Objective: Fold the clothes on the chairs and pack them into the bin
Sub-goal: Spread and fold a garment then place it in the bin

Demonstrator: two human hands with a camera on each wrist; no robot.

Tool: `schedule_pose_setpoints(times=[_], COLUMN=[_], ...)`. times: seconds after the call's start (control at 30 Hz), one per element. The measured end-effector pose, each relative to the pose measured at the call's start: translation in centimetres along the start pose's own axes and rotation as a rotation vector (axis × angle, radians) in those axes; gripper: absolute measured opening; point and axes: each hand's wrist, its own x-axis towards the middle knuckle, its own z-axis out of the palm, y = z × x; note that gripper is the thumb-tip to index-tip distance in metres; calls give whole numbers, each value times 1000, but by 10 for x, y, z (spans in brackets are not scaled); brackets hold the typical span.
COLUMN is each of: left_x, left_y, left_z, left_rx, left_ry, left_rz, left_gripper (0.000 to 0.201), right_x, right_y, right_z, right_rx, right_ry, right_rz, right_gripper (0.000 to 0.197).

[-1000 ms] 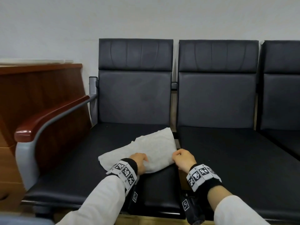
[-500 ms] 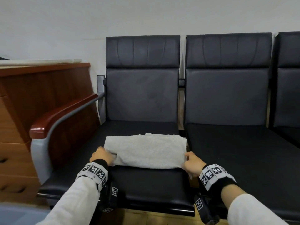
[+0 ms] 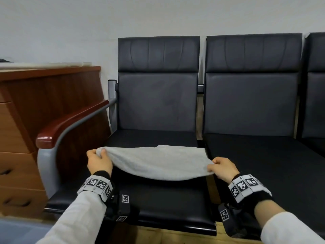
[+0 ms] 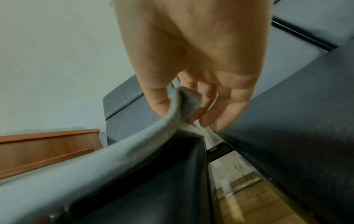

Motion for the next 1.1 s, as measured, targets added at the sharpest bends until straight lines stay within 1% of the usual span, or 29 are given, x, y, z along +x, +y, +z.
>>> schedule_pose_setpoints(times=[0.03,0.07,0.13,0.17,0.2,0.27,0.33,0.43,0.47,0.5,0.53,0.57,0.67,0.7,0.73,0.8,0.87,0.9,0.97,1.0,1.03,1.07,1.1], left_x=[4,8,18,22,25,28,29,32,35,37,39,41,45,45,47,49,59,64,71,62,54,44,36], left_y=[-1,-3,-10,-13,-15,-14,-12,-10,-10,-11,-12,-14,-16,-16,-16,-18,-30,-33,-37,-28,-23,-19,-17], left_z=[-2,-4,-6,-7,-9,-11,-13,-21,-25,-27,-29,-29,-29,-30,-30,-30,-25,-23,-21,-25,-26,-29,-30], left_rx=[-34,-17,84,145,209,336,467,684,762,818,823,785,619,578,557,524,490,467,402,408,441,525,624], left_ry=[26,17,-73,-117,-162,-277,-414,-613,-675,-716,-719,-688,-551,-523,-512,-528,-588,-636,-723,-742,-790,-859,-929], left_rz=[-30,-71,-151,-179,-192,-191,-188,-180,-173,-160,-143,-127,-123,-117,-137,-164,-184,-192,-202,-170,-98,-5,92], left_gripper=[29,29,35,38,41,49,58,76,81,81,76,67,41,36,36,47,62,75,114,126,132,132,126], right_x=[-2,-5,-11,-10,-8,-3,1,2,3,4,4,5,4,3,2,-4,-11,-13,-14,-14,-14,-16,-17], right_y=[-2,-5,-7,-6,-5,-2,2,8,10,11,11,10,8,9,10,10,6,4,0,-1,-2,-2,-1], right_z=[0,2,7,9,9,10,9,8,7,7,6,6,4,4,5,5,4,3,-1,-4,-7,-9,-10], right_rx=[11,11,-10,-17,-7,62,121,148,161,173,186,218,284,267,243,218,256,301,426,459,469,464,423], right_ry=[-46,-147,-374,-422,-427,-379,-348,-350,-347,-338,-331,-311,-236,-235,-255,-336,-401,-404,-358,-347,-370,-416,-472], right_rz=[30,94,241,272,282,305,342,378,380,373,365,355,325,315,311,326,325,301,212,155,95,47,11], right_gripper=[7,6,11,13,13,12,19,27,29,29,29,27,20,22,24,25,16,14,22,28,33,38,40])
